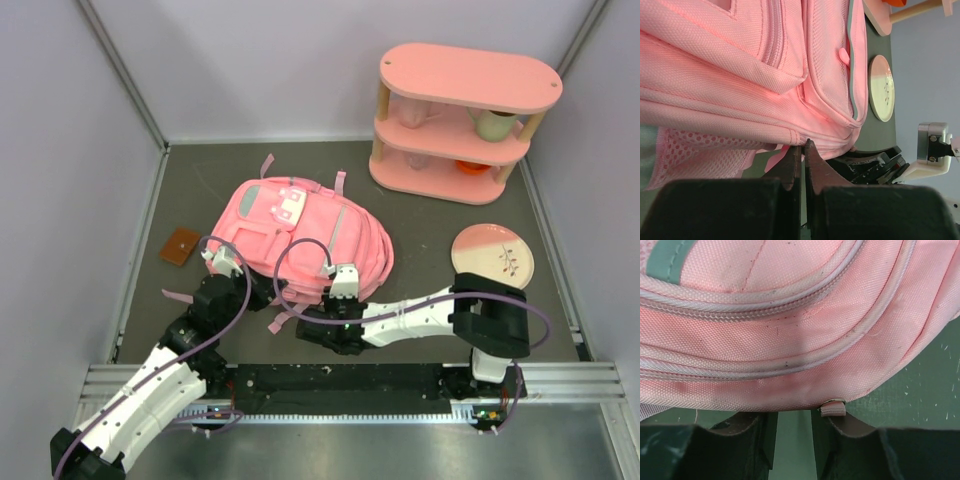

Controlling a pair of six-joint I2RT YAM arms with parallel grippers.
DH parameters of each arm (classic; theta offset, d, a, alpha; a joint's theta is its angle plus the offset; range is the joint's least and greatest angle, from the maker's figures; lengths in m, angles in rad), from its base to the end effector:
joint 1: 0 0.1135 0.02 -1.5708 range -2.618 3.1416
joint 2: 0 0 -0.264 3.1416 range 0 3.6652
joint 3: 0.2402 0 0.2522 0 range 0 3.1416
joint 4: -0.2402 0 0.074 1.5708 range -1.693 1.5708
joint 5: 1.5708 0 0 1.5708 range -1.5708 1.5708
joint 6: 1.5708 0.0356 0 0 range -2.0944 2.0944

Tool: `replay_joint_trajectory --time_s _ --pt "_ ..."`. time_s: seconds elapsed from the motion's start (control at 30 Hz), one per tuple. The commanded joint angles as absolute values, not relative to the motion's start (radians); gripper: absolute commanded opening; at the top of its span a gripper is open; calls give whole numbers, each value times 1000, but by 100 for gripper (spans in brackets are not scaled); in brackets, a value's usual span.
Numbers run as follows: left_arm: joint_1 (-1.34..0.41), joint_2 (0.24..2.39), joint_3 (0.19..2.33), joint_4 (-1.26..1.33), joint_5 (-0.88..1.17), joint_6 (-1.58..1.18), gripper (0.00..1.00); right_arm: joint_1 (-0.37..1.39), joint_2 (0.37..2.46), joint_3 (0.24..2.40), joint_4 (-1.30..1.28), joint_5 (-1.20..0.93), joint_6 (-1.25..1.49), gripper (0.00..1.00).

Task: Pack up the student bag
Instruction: Zip the student bag at the center of the board.

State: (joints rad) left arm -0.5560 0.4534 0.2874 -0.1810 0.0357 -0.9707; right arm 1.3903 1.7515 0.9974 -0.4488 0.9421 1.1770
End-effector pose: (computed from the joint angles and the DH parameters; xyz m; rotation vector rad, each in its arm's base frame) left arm 0.1159 -0.0735 0.2106 -0.3999 2.0268 -1.0288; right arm 0.0860 0.3108 0.1606 -0.0262 2.1524 0.0733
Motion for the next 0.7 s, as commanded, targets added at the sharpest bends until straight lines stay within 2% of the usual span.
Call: replay_joint_trajectory --time_s 0.0,0.1,0.2,0.37,0.67 --pt "-557 431 298 -80 77 -980 0 1378 1772 1017 -380 956 1161 29" --pt "-557 433 298 -80 77 -979 0 1373 1772 1012 -367 959 1149 14" --pt "-557 430 295 -78 78 -982 0 1371 1763 999 -359 962 1141 6" --pt "-557 428 295 -78 78 -980 0 1373 1720 973 -356 971 1138 0" --pt "-557 403 314 -124 41 -940 0 1364 1543 799 -237 907 1030 0"
